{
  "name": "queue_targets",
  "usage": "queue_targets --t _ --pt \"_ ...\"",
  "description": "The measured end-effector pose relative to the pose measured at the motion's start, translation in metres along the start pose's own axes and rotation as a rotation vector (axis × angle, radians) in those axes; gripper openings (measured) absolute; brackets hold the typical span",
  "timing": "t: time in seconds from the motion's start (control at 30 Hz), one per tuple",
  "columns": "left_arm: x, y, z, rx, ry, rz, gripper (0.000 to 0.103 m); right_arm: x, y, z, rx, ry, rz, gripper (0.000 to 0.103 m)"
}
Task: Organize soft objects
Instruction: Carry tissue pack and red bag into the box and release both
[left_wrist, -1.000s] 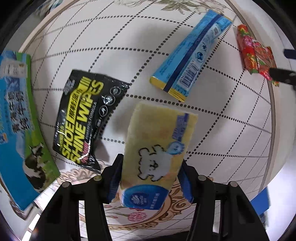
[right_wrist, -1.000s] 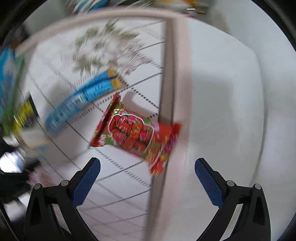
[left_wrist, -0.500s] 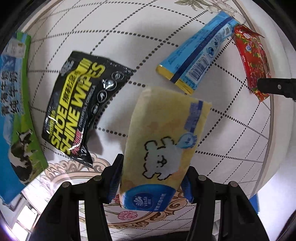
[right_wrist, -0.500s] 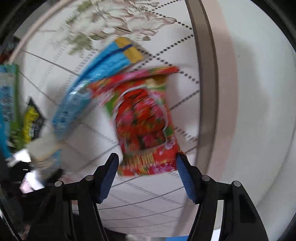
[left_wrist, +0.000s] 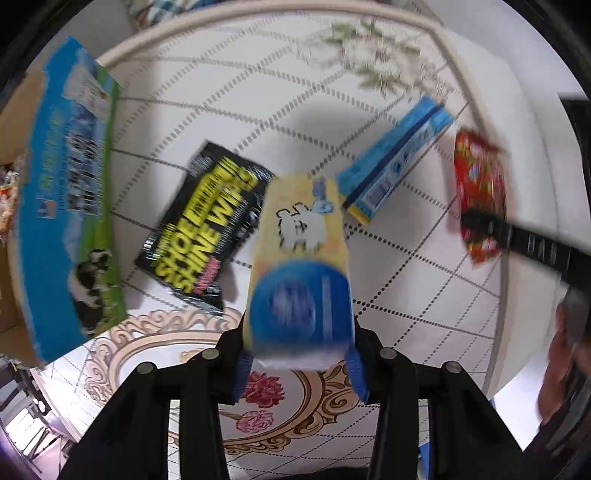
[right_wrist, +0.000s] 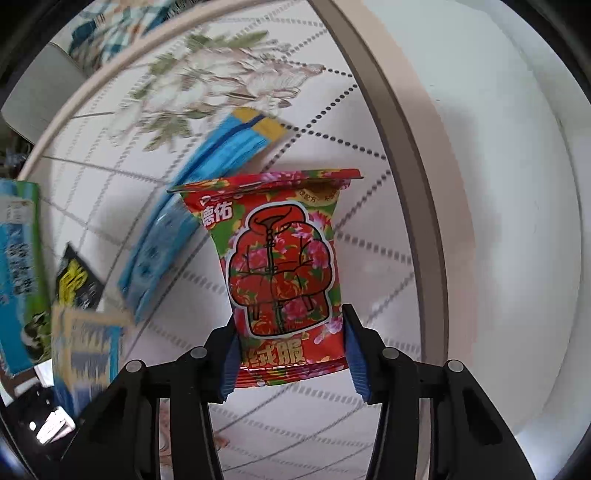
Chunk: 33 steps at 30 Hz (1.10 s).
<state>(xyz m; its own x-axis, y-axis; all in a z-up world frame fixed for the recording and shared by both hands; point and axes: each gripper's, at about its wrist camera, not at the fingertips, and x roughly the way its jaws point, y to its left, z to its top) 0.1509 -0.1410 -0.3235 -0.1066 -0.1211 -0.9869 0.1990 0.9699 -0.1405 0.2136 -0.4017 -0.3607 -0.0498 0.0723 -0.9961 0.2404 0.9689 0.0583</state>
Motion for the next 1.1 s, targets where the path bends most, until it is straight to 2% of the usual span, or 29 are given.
queue_targets --t 0.23,0.43,0.57,0.63,0.8,0.97,1.1 --pt "-0.059 0.020 -0.002 -0.036 -0.082 -0.074 0.039 -0.061 0.041 -0.056 -0.010 -0.075 0.117 0.050" --pt "-0.116 0.038 0.004 -0.054 -0.171 -0.101 0.038 -0.100 0.073 -0.085 -0.040 -0.128 0.180 0.050" --pt "-0.157 0.067 0.003 -0.067 -0.236 -0.111 0.038 -0.125 0.115 -0.097 -0.076 -0.157 0.221 0.050" --pt "-0.177 0.087 0.000 -0.077 -0.267 -0.102 0.038 -0.129 0.150 -0.096 -0.116 -0.166 0.241 0.050" --pt "-0.208 0.159 -0.007 -0.131 -0.331 -0.018 0.038 -0.146 0.229 -0.107 -0.213 -0.171 0.281 0.050" --pt "-0.201 0.241 -0.009 -0.236 -0.307 0.047 0.038 -0.126 0.333 -0.107 -0.302 -0.124 0.294 0.050" --pt "-0.182 0.301 -0.008 -0.305 -0.265 0.099 0.038 -0.097 0.396 -0.102 -0.307 -0.064 0.297 0.050"
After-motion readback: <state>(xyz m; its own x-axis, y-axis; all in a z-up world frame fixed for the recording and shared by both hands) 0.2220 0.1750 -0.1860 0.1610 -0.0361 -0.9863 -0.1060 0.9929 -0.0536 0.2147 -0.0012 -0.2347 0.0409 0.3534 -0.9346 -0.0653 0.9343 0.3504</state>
